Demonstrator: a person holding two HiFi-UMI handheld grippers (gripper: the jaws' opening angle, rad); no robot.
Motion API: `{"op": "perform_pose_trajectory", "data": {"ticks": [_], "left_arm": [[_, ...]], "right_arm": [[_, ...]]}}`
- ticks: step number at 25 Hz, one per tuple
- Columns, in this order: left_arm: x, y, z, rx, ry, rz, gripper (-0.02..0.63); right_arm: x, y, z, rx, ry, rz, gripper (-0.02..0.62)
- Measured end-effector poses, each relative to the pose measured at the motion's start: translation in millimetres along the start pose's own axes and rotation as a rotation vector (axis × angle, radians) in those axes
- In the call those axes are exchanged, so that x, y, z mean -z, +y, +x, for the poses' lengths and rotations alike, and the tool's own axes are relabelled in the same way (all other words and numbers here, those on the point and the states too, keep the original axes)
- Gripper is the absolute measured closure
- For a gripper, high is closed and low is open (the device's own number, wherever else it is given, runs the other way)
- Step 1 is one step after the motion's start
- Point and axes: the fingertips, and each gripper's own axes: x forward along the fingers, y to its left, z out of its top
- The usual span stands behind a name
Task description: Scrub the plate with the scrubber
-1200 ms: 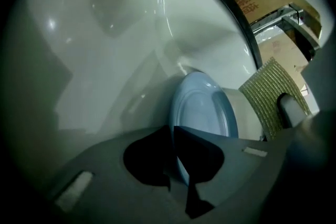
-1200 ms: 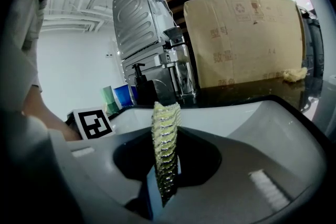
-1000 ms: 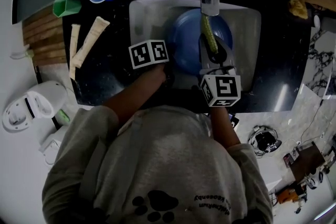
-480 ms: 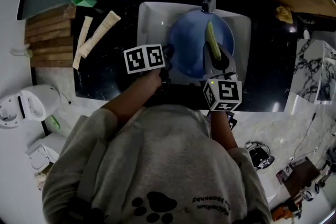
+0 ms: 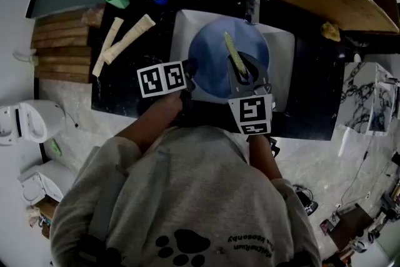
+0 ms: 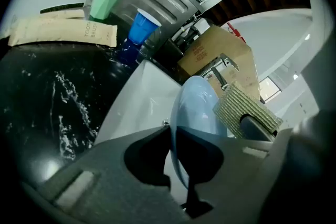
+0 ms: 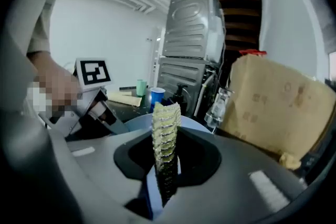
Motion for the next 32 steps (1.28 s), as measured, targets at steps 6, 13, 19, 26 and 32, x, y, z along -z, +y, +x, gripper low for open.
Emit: {"op": "perform_pose_trajectory", "data": {"ticks": [6,13,19,26,32], "left_arm": [[-9.1,-5.5,-23.9,0.004,-0.081,0.023,0.584],[-6.1,-9.0,-40.4,0.008,-0.096,0.034,0.581],[-5.9,-16.3,-52.4,0.042,-0.116,-0.004,0.584],[-13.4,-16.6,-69.6,0.043,-0.173,0.005,0.580],[-21.9,-21.3,-75.2,0.053,-0.208,0.023,0.574]], "right_arm": [[-14.5,9.2,5.6,0.056,0.082,-0.391,0.525],[-21.7,11.8,19.6,0.082,0.166,-0.724,0.525],[-16.1,28.3,33.1,0.035,0.226,-0.875,0.526],[-12.3,51.8,41.0,-0.056,0.291,-0.912,0.526],[-2.4,73.2,35.5,-0.158,0.359,-0.890,0.526]]}}
